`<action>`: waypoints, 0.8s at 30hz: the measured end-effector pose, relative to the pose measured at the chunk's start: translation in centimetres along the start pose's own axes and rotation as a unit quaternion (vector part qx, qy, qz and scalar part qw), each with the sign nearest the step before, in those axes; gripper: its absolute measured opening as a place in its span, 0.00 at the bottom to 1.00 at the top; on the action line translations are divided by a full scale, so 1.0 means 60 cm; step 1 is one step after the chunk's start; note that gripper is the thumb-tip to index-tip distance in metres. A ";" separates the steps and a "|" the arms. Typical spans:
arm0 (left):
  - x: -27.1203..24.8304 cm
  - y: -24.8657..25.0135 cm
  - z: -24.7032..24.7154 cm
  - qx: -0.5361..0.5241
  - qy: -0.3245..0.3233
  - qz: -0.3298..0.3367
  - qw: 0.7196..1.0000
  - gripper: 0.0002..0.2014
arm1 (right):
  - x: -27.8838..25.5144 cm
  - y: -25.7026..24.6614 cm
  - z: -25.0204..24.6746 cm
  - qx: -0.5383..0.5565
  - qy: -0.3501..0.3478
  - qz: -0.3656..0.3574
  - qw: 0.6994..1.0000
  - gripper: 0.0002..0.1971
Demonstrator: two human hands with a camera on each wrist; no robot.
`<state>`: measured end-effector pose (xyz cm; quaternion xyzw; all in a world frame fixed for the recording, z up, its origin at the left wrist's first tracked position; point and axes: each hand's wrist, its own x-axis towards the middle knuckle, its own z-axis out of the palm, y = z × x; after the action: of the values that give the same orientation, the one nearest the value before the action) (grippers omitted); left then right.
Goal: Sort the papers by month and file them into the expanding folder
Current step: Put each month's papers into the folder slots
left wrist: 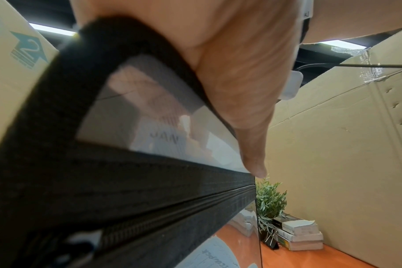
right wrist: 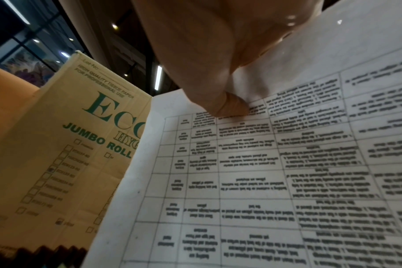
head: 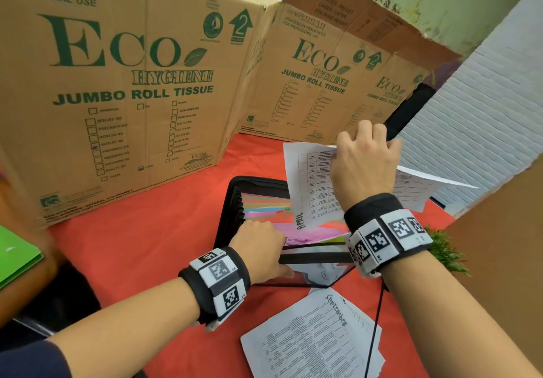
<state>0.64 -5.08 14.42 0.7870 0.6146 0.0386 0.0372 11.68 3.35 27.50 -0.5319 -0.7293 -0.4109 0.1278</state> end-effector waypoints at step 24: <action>-0.012 -0.003 -0.007 0.013 0.017 0.034 0.999 0.17 | -0.048 -0.051 0.080 0.230 -0.416 -0.123 0.871 0.18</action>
<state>0.22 -5.75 14.81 0.8071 0.5884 0.0457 0.0152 11.32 4.62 21.26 -0.5154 -0.8483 0.0155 -0.1203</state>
